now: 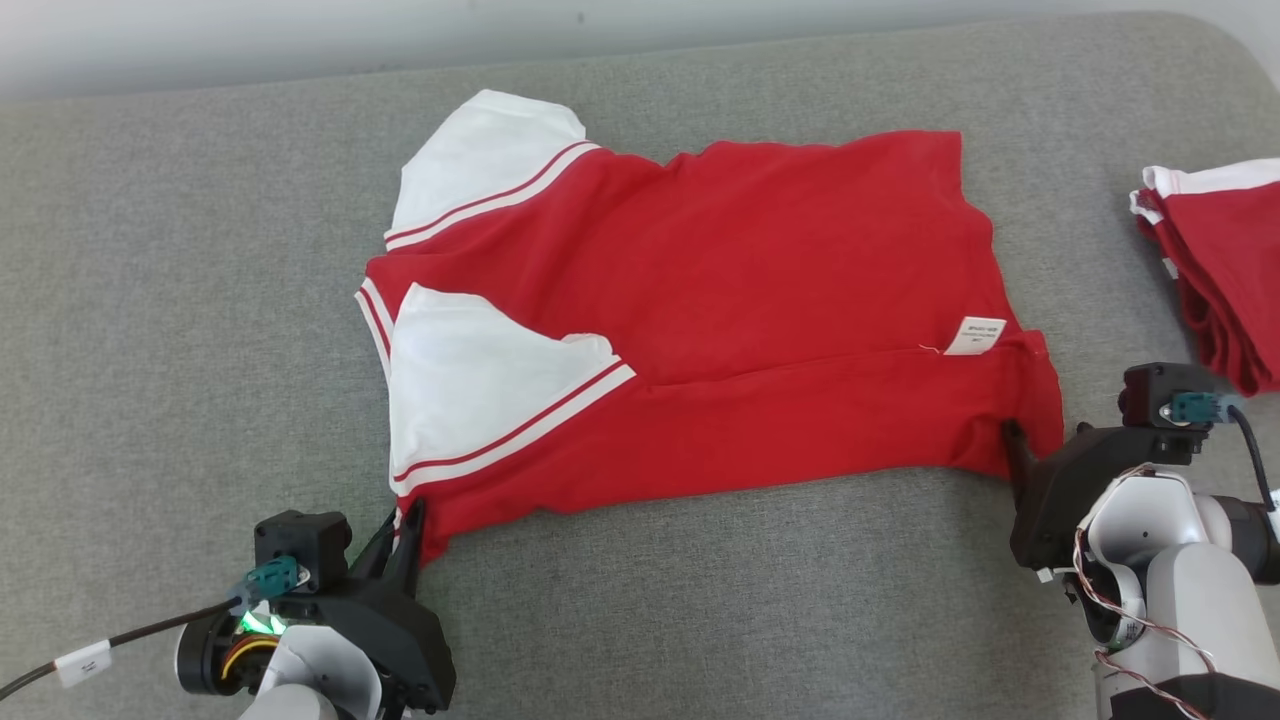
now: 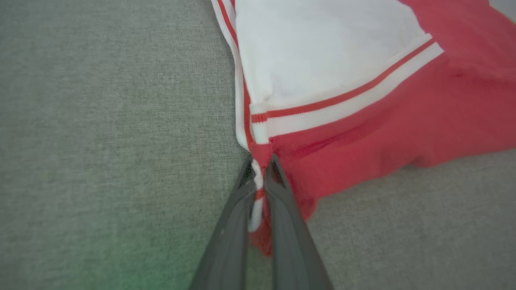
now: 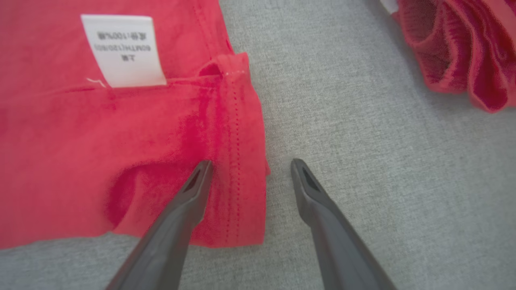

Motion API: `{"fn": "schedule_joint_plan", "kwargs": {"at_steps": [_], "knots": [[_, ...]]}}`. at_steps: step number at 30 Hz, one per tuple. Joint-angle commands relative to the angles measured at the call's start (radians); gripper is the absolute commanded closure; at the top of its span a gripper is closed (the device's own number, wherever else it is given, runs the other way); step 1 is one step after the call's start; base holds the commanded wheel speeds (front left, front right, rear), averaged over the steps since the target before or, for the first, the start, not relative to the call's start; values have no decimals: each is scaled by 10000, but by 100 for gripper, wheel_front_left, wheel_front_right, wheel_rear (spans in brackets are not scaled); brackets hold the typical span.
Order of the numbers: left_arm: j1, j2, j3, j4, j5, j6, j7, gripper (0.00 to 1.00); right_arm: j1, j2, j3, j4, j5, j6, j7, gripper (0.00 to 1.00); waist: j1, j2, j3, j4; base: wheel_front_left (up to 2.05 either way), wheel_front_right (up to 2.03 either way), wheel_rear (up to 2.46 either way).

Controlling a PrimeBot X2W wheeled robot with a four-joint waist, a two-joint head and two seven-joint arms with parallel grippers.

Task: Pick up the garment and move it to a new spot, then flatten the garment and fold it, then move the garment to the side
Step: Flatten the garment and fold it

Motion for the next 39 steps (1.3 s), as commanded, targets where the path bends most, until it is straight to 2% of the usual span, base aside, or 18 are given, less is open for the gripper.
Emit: {"fn": "schedule_joint_plan", "kwargs": {"at_steps": [1, 2, 3, 4, 5, 6, 12, 19, 30, 35, 39], "knots": [[111, 71, -19, 195, 36, 21, 27, 100, -80, -36, 29, 117, -56, -24, 25, 0, 0, 0, 33, 49, 0, 0, 0], [78, 58, -20, 206, 37, 8, 0, 100, -154, -52, 55, 263, -40, -24, 32, 0, 0, 0, 41, 70, 0, 0, 0], [53, 65, -40, 219, 62, -7, -25, 100, -209, -85, 94, 408, -31, -24, 15, 38, 0, 0, 50, 87, 0, 0, 0], [26, 60, -35, 226, 78, -5, -59, 100, -232, -114, 154, 539, -23, -24, 19, 54, 0, 0, 57, 99, 0, 0, 0], [6, 52, -37, 247, 79, -11, -79, 100, -258, -130, 182, 652, 2, -24, -7, 81, 0, 0, 57, 108, 0, 0, 0], [-12, 61, -45, 265, 119, -1, -134, 100, -280, -153, 193, 743, 16, -24, -58, 99, 0, 0, 49, 115, 0, 0, 0], [118, 87, -83, 330, 80, -7, -244, 100, -225, -297, 351, 1014, 151, -24, -227, 100, 0, 0, -111, 89, 0, 0, 0], [747, 390, -8, -388, -215, 46, -25, 100, 593, -300, 266, 1, 645, -24, -63, 100, 0, 0, -620, 51, 0, 0, 0], [2287, 1265, -64, -2289, -329, 712, 673, 100, 2630, 33, -89, -2125, 1263, -24, 777, 100, 0, 0, -1162, 16, 0, 0, 0], [2779, 1305, -86, -2751, -408, 984, 743, 100, 3249, 202, -288, -2563, 1390, -24, 993, 100, 0, 0, -1166, 82, 0, 0, 0], [3106, 1184, -85, -2747, -503, 1144, 694, 100, 3537, 271, -298, -2455, 1463, -24, 964, 100, 0, 0, -1155, 106, 0, 0, 0]]}}
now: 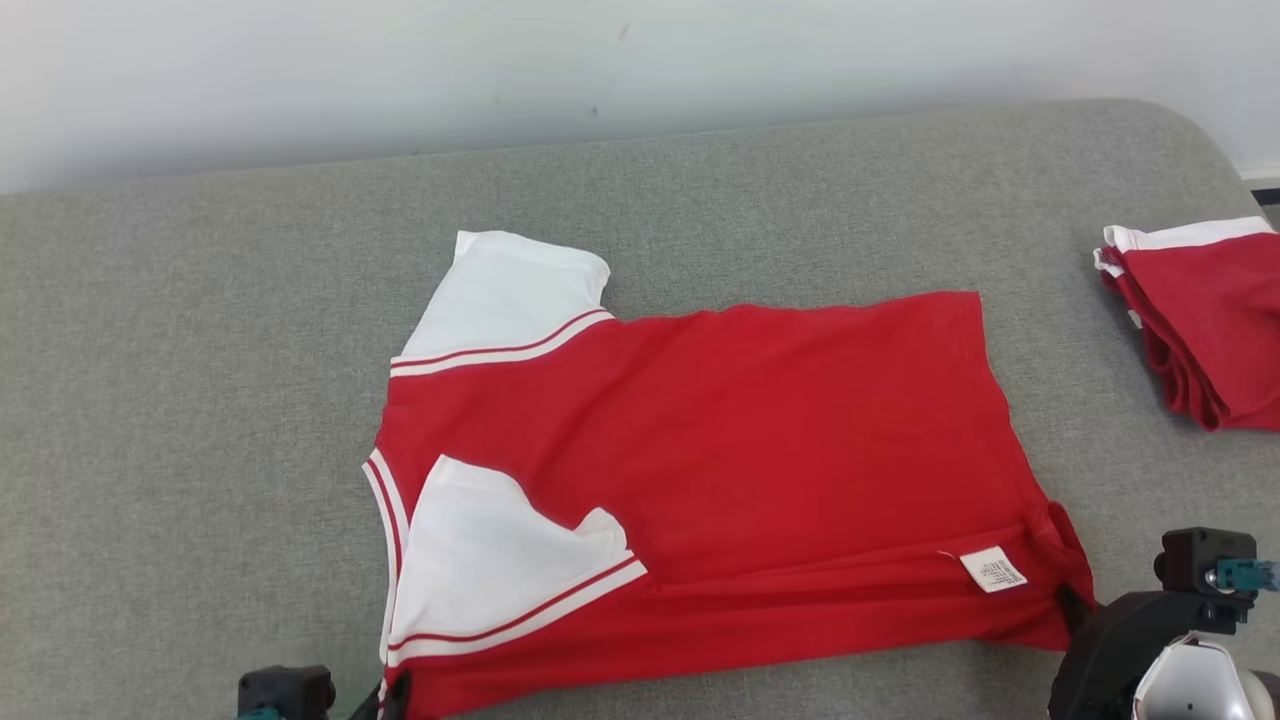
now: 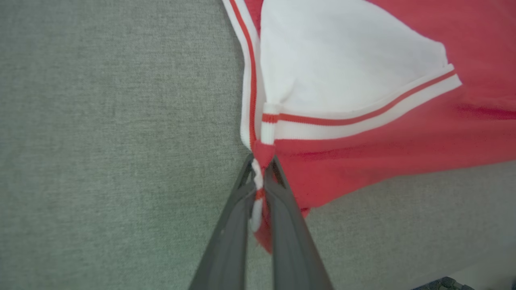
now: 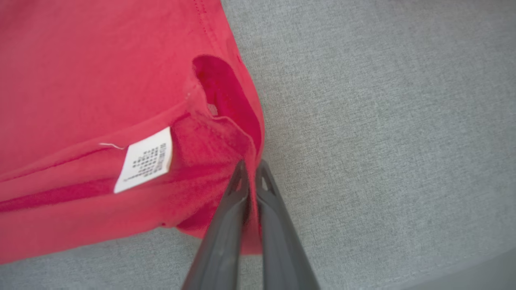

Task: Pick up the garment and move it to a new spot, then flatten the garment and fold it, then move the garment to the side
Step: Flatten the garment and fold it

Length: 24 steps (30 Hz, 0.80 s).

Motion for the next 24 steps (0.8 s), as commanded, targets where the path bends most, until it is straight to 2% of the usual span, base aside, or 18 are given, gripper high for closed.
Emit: {"fn": "schedule_joint_plan", "kwargs": {"at_steps": [1, 3, 4, 5, 6, 7, 14, 19, 24], "knots": [[144, -1, 18, 10, -4, 68, -42, 100, 98, 21, -43, 7, 35, -24, -56, 100, 0, 0, 1, 6, 0, 0, 0], [193, 4, -10, 27, -14, 43, -76, 100, 155, 33, -60, 90, 110, -24, -81, 100, 0, 0, 2, 28, 0, 0, 0], [68, -28, 6, 109, 93, 11, -239, 75, 200, 37, -4, 179, 257, -24, -97, 60, 0, 0, -5, 49, 0, 0, 0], [68, -28, 6, 109, 93, 11, -239, 75, 200, 37, -4, 179, 257, -24, -97, 60, 0, 0, -5, 49, 0, 0, 0], [9, -35, -23, 172, 155, -38, -303, 10, 242, 39, 63, 258, 357, -24, -49, 22, 0, 0, -23, 54, 0, 0, 0], [-20, -54, -41, 239, 175, -57, -334, 0, 259, 40, 94, 308, 460, -24, -39, 0, 0, 0, -40, 52, 0, 0, 0], [-137, -18, 175, 187, 53, 170, -370, 0, 153, 39, 33, -24, 518, -24, -210, 0, 0, 0, -194, 9, 0, 0, 0], [-316, 389, 607, -344, 196, 499, -348, 0, -175, 42, -150, -828, 81, -24, 4, 0, 0, 0, -209, 1, 0, 0, 0], [-993, 861, 941, -681, 353, 530, -211, 0, -902, -247, -48, -1439, -114, -24, 319, 0, 0, 0, -9, -36, 0, 0, 0]]}}
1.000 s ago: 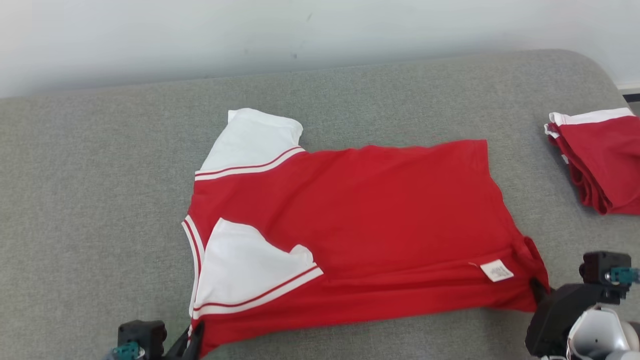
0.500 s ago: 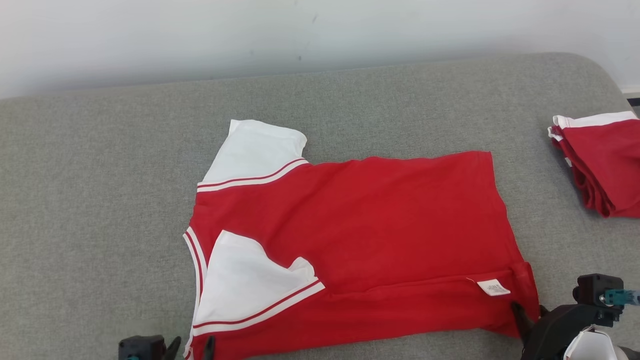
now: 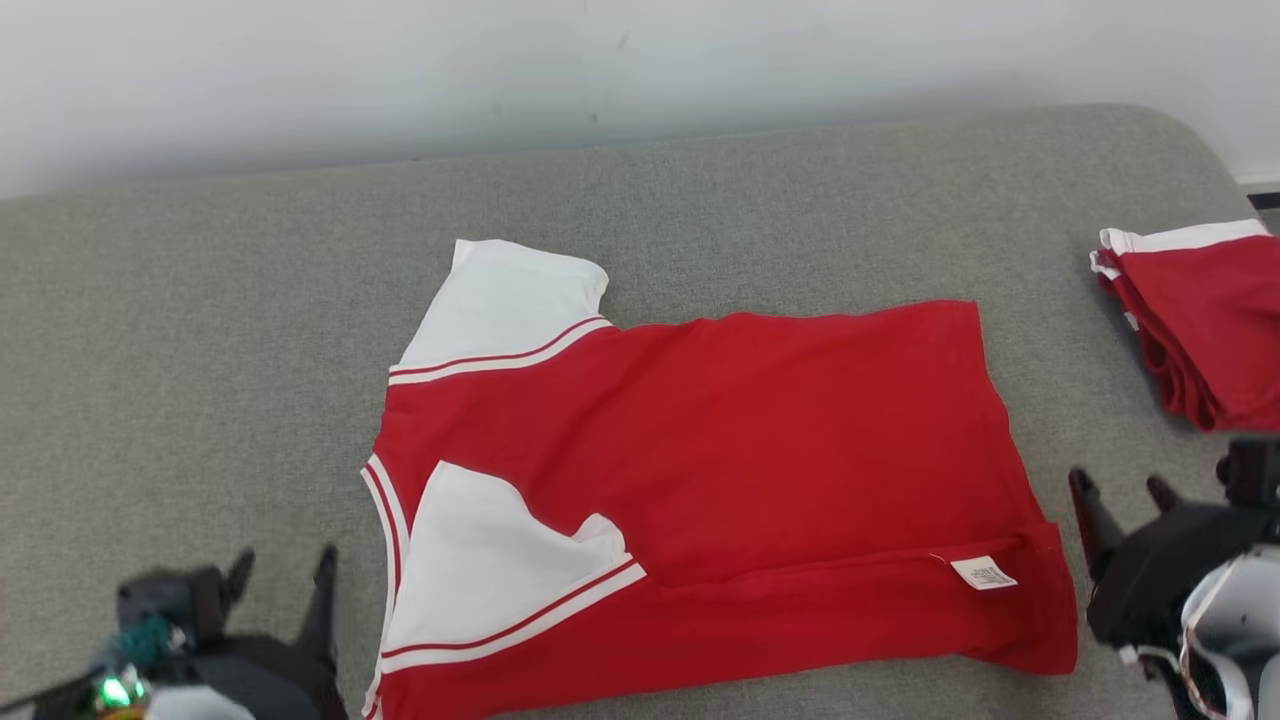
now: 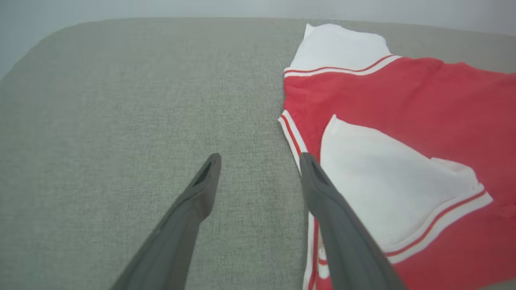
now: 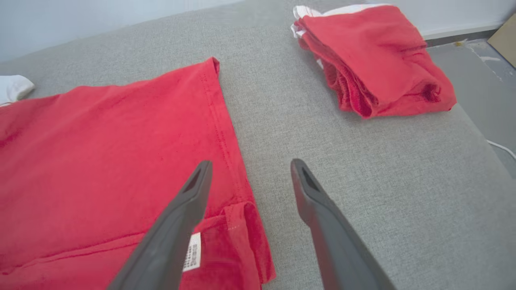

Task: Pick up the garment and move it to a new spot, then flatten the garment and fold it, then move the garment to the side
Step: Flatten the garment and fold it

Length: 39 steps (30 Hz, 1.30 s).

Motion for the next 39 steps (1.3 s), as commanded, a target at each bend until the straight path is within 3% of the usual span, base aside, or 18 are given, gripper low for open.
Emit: {"fn": "schedule_joint_plan", "kwargs": {"at_steps": [1, 8, 15, 21, 29, 39], "knots": [[-540, 27, 131, -53, 55, -22, -15, 0, -418, -118, 111, -66, 9, -24, 86, 0, 1, -1, 176, -29, 0, 0, 0], [-2830, -394, -110, 835, 217, -708, 325, 0, -2260, -514, 515, 685, 136, -24, 229, 0, 1, -1, 882, -158, 0, 0, 0], [-5542, -978, -543, 3128, 380, -1778, 772, 0, -4066, -659, 1403, 1912, 232, -24, -39, 0, 1, -1, 1618, -540, 0, 0, 0], [-7329, -1355, -708, 5023, 505, -2321, 993, 0, -5244, -845, 2020, 2896, 272, -24, -375, 0, 1, -1, 2100, -965, 0, 0, 0], [-8679, -1674, -870, 6708, 642, -2540, 1079, 0, -5914, -895, 2518, 3433, 431, -24, -800, 0, 1, -1, 2537, -1350, 0, 0, 0], [-9736, -1568, -1096, 8323, 1064, -2527, 1103, 0, -6417, -910, 3278, 3691, 611, -24, -1182, 0, 1, -1, 2940, -1866, 0, 0, 0]]}}
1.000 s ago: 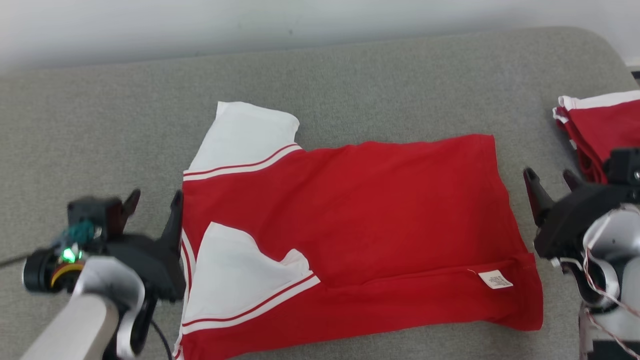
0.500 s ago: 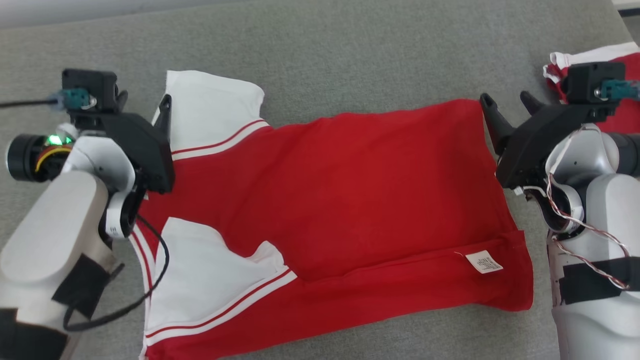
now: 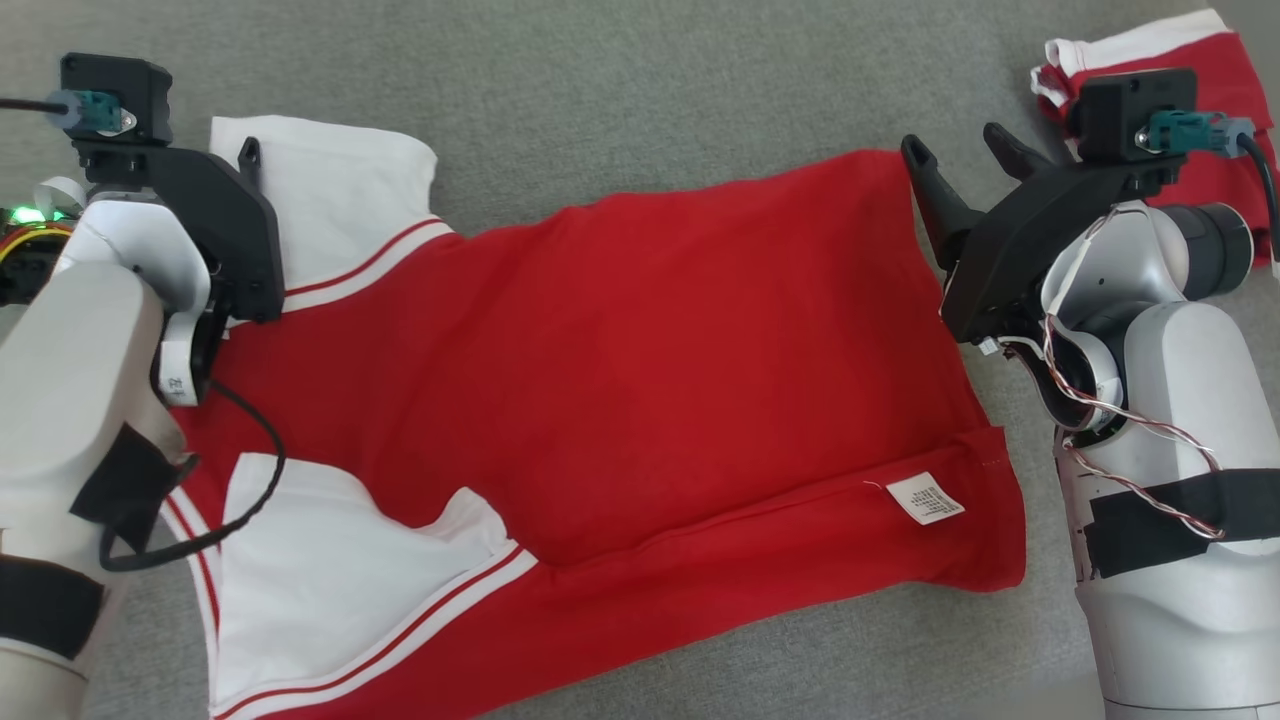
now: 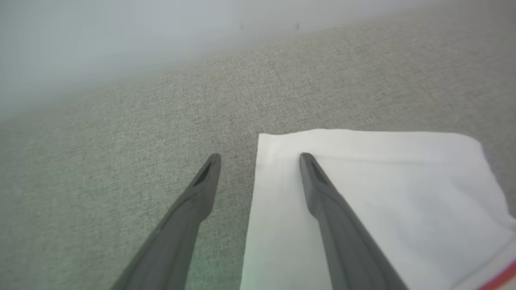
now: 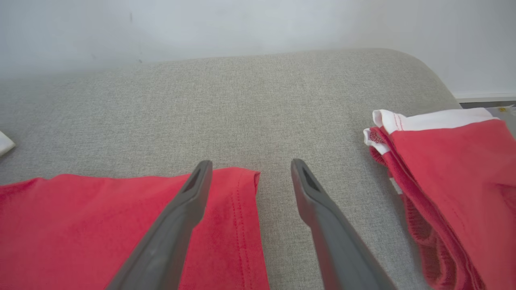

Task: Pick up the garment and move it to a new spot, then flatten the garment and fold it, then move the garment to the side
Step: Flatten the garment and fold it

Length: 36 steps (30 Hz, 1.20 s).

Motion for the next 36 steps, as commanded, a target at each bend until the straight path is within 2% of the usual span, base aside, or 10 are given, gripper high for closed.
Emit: {"fn": "schedule_joint_plan", "kwargs": {"at_steps": [1, 7, 14, 21, 22, 23, 25, 26, 27, 36], "knots": [[-150, 83, -48, 155, 137, -12, 63, 0, -78, 6, 74, 10, 67, -24, -77, 0, -1, -1, 171, -163, 0, 0, 0], [-434, 133, -240, 695, 226, -182, 341, 0, -127, -90, 163, -62, 135, -24, -221, 0, -1, -1, 361, -242, 0, 0, 0], [-547, 91, -390, 1106, 33, -123, 1257, 0, -147, -66, 316, -159, 189, -24, -279, 0, -1, -1, 430, -299, 0, 0, 0], [-718, 387, -510, 1136, 208, 13, 1592, 0, -174, 15, 500, -297, 220, -24, -254, 0, -1, -1, 470, -418, 0, 0, 0], [-737, 396, -540, 1133, 224, 12, 1675, 16, -163, 10, 501, -318, 226, -24, -236, 0, -1, -1, 493, -419, 0, 0, 0], [-723, 396, -591, 1146, 218, -10, 1801, 42, -156, 7, 497, -338, 234, -24, -226, 0, -1, -1, 517, -417, 0, 0, 0], [-649, 383, -693, 1136, 192, -68, 2100, 64, -135, -17, 459, -383, 223, -24, -194, 0, -1, -1, 548, -393, 0, 0, 0], [-625, 373, -728, 1100, 150, -116, 2243, 90, -109, -28, 433, -406, 209, -24, -189, 0, -1, -1, 554, -377, 0, 0, 0], [-613, 394, -749, 1052, 111, -168, 2371, 100, -83, -32, 416, -428, 193, -24, -184, 0, -1, -1, 556, -363, 0, 0, 0], [-576, 489, -735, 425, -17, -149, 2415, 100, -195, -9, 420, -398, 75, -24, -122, 0, -1, -1, 614, -279, 0, 0, 0]]}}
